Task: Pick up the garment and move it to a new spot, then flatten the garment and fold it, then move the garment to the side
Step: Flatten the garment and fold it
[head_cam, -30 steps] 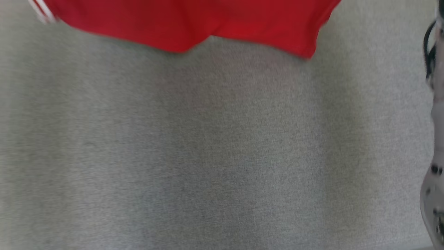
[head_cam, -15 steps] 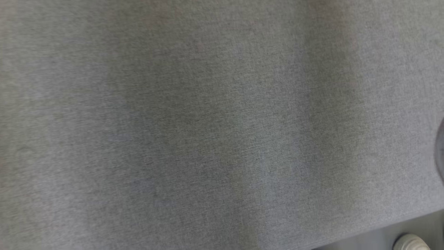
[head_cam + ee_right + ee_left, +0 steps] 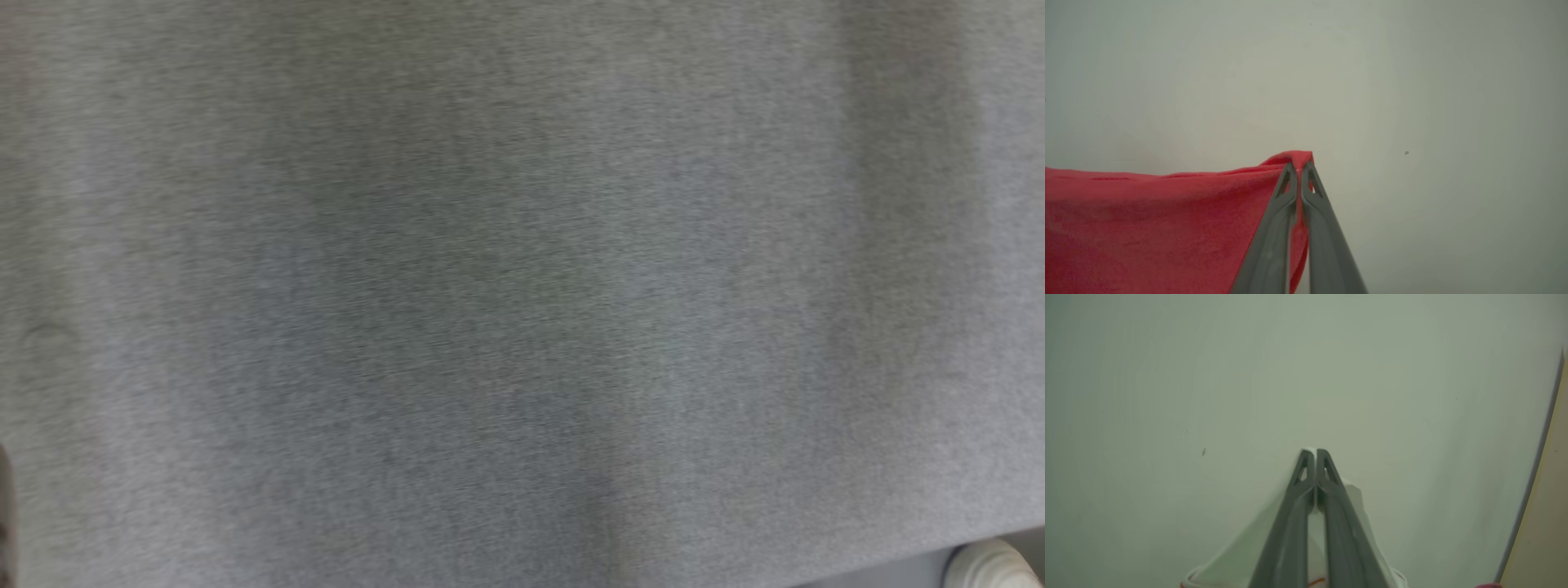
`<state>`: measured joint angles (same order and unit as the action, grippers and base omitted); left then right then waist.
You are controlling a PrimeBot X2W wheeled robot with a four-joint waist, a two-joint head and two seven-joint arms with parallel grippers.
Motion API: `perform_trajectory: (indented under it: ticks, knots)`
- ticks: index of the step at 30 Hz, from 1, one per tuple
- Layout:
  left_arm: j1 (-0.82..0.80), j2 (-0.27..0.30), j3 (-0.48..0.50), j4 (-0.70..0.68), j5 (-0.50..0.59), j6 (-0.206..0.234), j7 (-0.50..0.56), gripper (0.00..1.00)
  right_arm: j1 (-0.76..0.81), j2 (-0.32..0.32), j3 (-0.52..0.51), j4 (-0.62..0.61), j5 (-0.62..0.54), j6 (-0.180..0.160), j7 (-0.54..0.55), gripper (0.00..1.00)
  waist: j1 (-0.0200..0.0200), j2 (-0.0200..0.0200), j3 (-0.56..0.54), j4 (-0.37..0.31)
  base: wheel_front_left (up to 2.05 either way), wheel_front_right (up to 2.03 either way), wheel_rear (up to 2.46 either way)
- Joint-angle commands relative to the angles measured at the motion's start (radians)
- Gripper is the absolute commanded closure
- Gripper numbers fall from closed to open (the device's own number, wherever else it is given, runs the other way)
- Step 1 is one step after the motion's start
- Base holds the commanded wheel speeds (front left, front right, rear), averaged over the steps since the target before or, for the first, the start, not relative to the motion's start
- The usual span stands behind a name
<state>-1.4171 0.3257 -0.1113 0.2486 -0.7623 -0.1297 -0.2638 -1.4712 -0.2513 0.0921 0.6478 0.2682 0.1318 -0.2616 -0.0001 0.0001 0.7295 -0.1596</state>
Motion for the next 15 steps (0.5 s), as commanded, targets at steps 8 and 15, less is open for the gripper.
perform_trajectory:
  ticks: [8,15]
  knots:
    - [0.316,0.028,-0.037,-0.081,-0.195,0.0,0.032,1.0,0.201,-0.132,0.21,-0.01,0.1,-0.002,0.048,1.0,0.0001,-0.0001,-0.148,0.07,0.0,0.0,0.0]
    - [0.557,0.034,-0.07,-0.131,-0.274,0.001,0.082,1.0,0.342,-0.189,0.24,-0.028,0.163,-0.002,0.119,1.0,0.0001,-0.0001,-0.26,0.09,0.0,0.0,0.0]
